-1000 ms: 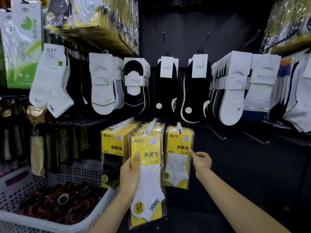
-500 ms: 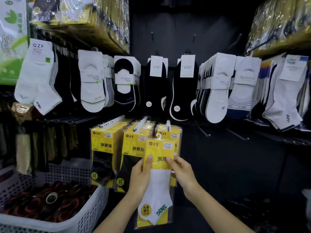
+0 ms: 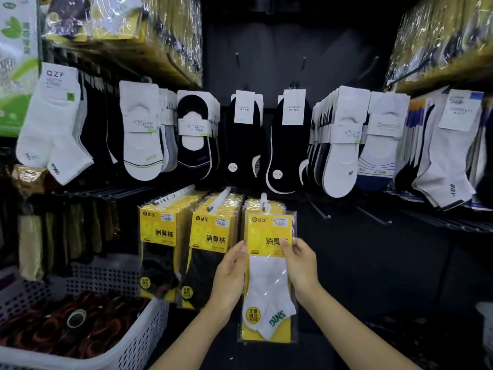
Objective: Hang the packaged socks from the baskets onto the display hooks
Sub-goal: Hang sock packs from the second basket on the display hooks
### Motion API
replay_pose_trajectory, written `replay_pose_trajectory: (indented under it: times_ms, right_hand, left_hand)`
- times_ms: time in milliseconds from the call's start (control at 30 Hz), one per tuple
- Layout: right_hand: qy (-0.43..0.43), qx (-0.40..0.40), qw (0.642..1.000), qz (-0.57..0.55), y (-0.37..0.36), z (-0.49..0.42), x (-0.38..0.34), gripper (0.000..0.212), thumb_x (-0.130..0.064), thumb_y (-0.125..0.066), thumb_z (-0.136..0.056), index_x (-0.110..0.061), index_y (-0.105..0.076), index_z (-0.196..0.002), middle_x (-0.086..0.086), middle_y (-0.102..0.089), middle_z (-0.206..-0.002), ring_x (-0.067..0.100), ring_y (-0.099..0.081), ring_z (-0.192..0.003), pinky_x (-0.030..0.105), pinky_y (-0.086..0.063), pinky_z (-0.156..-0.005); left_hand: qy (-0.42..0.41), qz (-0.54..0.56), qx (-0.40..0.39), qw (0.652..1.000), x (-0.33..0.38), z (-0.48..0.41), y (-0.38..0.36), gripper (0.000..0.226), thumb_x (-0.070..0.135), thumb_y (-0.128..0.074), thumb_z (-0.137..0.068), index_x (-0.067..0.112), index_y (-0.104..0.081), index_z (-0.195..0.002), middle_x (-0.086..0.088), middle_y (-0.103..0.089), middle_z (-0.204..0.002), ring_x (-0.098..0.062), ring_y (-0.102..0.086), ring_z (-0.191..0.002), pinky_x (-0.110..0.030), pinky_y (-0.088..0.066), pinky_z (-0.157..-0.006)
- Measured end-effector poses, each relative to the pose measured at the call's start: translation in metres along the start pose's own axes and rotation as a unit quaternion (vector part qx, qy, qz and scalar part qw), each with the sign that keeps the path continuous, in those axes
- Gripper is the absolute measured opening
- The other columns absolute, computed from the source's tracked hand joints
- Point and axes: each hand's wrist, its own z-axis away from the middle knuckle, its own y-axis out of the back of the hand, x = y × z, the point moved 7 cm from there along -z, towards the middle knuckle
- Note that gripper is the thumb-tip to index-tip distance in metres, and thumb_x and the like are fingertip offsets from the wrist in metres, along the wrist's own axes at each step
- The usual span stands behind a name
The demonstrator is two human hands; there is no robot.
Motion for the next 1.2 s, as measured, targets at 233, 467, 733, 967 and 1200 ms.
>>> replay_pose_trajectory:
  times_ms: [233, 467, 733, 967, 1200]
  right_hand:
    - [-0.052, 0.037, 0.997, 0.048, -0.01, -0.031, 0.022, 0.025, -0.025, -0.064, -0.09, -0.004, -0.06, -0.077, 0.013, -0.061, -0.076, 0.021, -0.054, -0.072, 0.033, -0.045, -0.067]
    - [-0.16, 0.074, 0.984, 0.031, -0.012, -0.053, 0.047, 0.027, -0.033, -0.072, -0.083, -0.008, -0.064, -0.086, 0.01, -0.069, -0.092, 0.027, -0.065, -0.086, 0.039, -0.056, -0.082]
    - [-0.187, 0.064, 0.977, 0.074, 0.022, -0.024, 0.078, 0.028, -0.025, -0.064, -0.091, -0.005, -0.063, -0.11, 0.01, -0.063, -0.114, 0.024, -0.059, -0.108, 0.041, -0.048, -0.099]
    - [-0.302, -0.066, 0.937, 0.163, 0.104, 0.092, 0.149, 0.025, -0.019, -0.062, -0.092, -0.012, -0.057, -0.116, 0.008, -0.06, -0.116, 0.023, -0.059, -0.109, 0.036, -0.049, -0.097]
    - [-0.465, -0.065, 0.841, 0.27, 0.202, 0.22, 0.228, 0.038, -0.015, -0.058, -0.095, 0.008, -0.055, -0.124, 0.024, -0.055, -0.128, 0.038, -0.052, -0.118, 0.038, -0.042, -0.1]
  left_hand:
    - [0.037, -0.026, 0.013, 0.999, -0.021, -0.026, 0.001, 0.045, 0.039, -0.042, -0.098, 0.021, -0.044, -0.139, 0.008, -0.05, -0.137, -0.008, -0.049, -0.123, -0.027, -0.04, -0.104]
    - [0.027, -0.086, 0.031, 0.995, -0.026, -0.05, -0.008, 0.05, 0.037, -0.041, -0.099, 0.017, -0.036, -0.144, 0.005, -0.046, -0.139, 0.005, -0.041, -0.107, -0.011, -0.035, -0.084]
    - [0.063, -0.113, 0.021, 0.991, -0.066, -0.032, -0.006, 0.056, 0.042, -0.042, -0.097, 0.016, -0.032, -0.146, 0.0, -0.04, -0.146, -0.017, -0.039, -0.134, -0.029, -0.035, -0.107]
    - [0.195, -0.159, -0.059, 0.966, -0.166, 0.089, -0.002, 0.046, 0.04, -0.041, -0.098, 0.018, -0.043, -0.139, 0.008, -0.046, -0.132, -0.013, -0.041, -0.131, -0.019, -0.033, -0.098]
    - [0.282, -0.217, -0.138, 0.924, -0.265, 0.24, -0.022, 0.026, 0.02, -0.043, -0.1, 0.006, -0.063, -0.111, -0.001, -0.062, -0.104, -0.018, -0.058, -0.109, -0.014, -0.033, -0.075]
